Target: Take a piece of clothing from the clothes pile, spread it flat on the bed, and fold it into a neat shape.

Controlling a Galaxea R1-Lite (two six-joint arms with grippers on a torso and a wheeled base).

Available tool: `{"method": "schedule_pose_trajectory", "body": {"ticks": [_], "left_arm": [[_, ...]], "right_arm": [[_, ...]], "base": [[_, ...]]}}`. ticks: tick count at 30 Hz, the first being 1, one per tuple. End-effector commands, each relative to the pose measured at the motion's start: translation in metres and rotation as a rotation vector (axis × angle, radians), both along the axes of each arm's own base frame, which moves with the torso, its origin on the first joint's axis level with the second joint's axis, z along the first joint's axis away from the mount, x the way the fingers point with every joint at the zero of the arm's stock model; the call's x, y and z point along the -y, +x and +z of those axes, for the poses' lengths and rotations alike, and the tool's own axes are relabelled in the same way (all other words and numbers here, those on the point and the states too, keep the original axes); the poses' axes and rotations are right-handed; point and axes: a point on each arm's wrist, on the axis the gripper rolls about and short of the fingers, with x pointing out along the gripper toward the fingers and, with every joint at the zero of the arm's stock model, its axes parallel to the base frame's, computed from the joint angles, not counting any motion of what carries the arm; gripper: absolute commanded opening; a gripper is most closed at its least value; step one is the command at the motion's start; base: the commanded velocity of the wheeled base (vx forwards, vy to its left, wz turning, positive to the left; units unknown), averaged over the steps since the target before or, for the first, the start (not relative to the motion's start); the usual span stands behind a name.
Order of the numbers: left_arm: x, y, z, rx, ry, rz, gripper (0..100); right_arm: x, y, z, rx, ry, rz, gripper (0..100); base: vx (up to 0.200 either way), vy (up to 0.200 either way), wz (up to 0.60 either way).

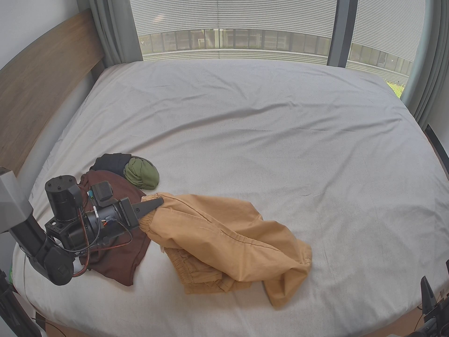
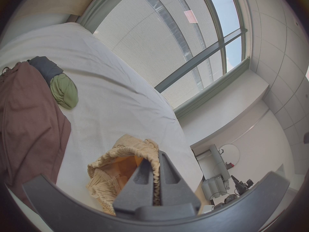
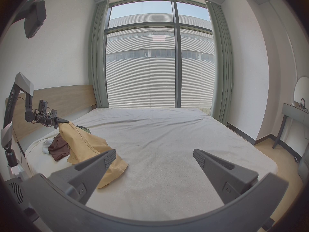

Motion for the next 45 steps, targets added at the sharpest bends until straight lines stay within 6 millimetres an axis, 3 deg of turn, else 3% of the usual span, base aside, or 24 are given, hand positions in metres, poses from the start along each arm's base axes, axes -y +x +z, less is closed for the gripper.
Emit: {"method": "schedule_pose_trajectory", "body": {"ticks": [1, 16, 18, 21, 27, 34, 45], "left_arm": [[0.002, 0.0, -0.006, -0.015, 0.018, 0.028, 0], [0.014, 0.0, 0.0, 0.07, 0.003, 0.039, 0], [0.014, 0.0, 0.001, 0.086, 0.001, 0.042, 0], [0.014, 0.0, 0.001, 0.088, -0.001, 0.042, 0], [0.014, 0.001, 0.002, 0.095, -0.003, 0.043, 0], [0.014, 0.002, 0.002, 0.094, -0.005, 0.042, 0], [0.015, 0.004, -0.002, 0.103, -0.007, 0.045, 0]], "right_arm": [[0.0, 0.0, -0.005, -0.002, 0.0, 0.001, 100], [0.0, -0.001, -0.001, 0.031, 0.015, 0.0, 100], [0.0, -0.013, 0.039, 0.171, 0.034, -0.002, 100], [0.0, -0.011, 0.065, 0.155, 0.039, 0.032, 100], [-0.005, 0.025, 0.092, -0.053, 0.2, 0.276, 100], [-0.013, 0.072, 0.129, -0.208, 0.278, 0.386, 100], [-0.034, 0.141, 0.153, -0.25, 0.272, 0.487, 100]], "base": [[0.0, 0.0, 0.0], [0.0, 0.0, 0.0], [0.0, 0.0, 0.0], [0.0, 0.0, 0.0], [0.0, 0.0, 0.0], [0.0, 0.0, 0.0], [0.0, 0.0, 0.0]]}}
